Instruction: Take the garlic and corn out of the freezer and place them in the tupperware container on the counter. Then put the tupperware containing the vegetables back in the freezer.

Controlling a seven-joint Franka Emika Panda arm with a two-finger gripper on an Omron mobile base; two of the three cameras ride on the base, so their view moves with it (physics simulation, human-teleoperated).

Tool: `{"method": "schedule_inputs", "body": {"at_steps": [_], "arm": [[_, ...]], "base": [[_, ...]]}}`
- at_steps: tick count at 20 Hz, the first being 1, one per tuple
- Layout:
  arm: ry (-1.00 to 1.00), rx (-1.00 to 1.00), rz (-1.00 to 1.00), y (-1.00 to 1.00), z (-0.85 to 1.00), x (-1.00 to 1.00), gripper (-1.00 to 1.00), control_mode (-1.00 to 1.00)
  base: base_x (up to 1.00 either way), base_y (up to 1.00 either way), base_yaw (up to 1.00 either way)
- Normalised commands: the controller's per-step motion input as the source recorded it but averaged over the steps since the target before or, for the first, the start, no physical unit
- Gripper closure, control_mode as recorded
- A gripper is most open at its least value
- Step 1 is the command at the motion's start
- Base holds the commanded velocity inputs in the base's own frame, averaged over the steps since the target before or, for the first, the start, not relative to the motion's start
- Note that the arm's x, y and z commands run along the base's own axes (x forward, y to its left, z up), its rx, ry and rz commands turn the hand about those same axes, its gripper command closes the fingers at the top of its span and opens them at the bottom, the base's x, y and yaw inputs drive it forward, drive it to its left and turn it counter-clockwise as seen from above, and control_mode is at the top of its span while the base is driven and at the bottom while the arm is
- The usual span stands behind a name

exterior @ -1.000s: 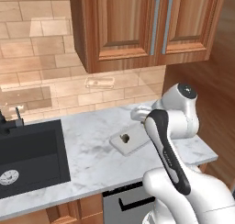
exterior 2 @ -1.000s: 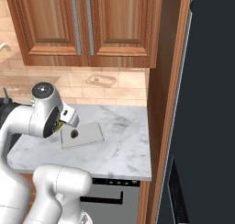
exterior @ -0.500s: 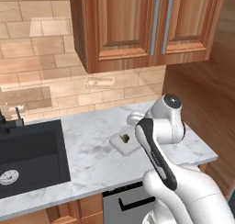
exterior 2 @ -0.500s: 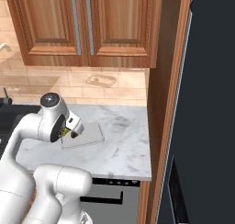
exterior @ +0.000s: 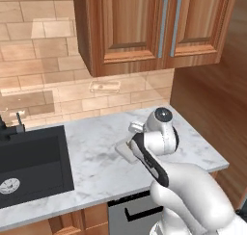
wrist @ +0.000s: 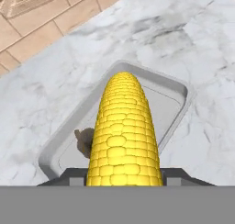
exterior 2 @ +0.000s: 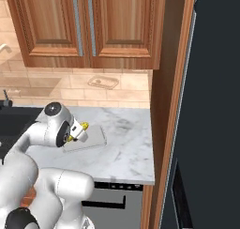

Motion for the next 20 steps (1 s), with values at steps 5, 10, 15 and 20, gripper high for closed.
{"method": "schedule_inputs", "body": {"at_steps": [5, 10, 15, 20], "arm": [[0.09, 0.00, -0.07, 0.00, -0.25, 0.68, 1.00, -1.00], [0.04, 0.00, -0.01, 0.00, -0.27, 0.17, 1.00, -1.00], [0.07, 0.01, 0.00, -0.05, -0.34, 0.03, 1.00, -1.00], [0.04, 0.00, 0.00, -0.03, -0.46, 0.00, 1.00, -1.00]], "base": [[0.00, 0.00, 0.00], [0.00, 0.00, 0.00], [0.00, 0.00, 0.00], [0.00, 0.00, 0.00]]}}
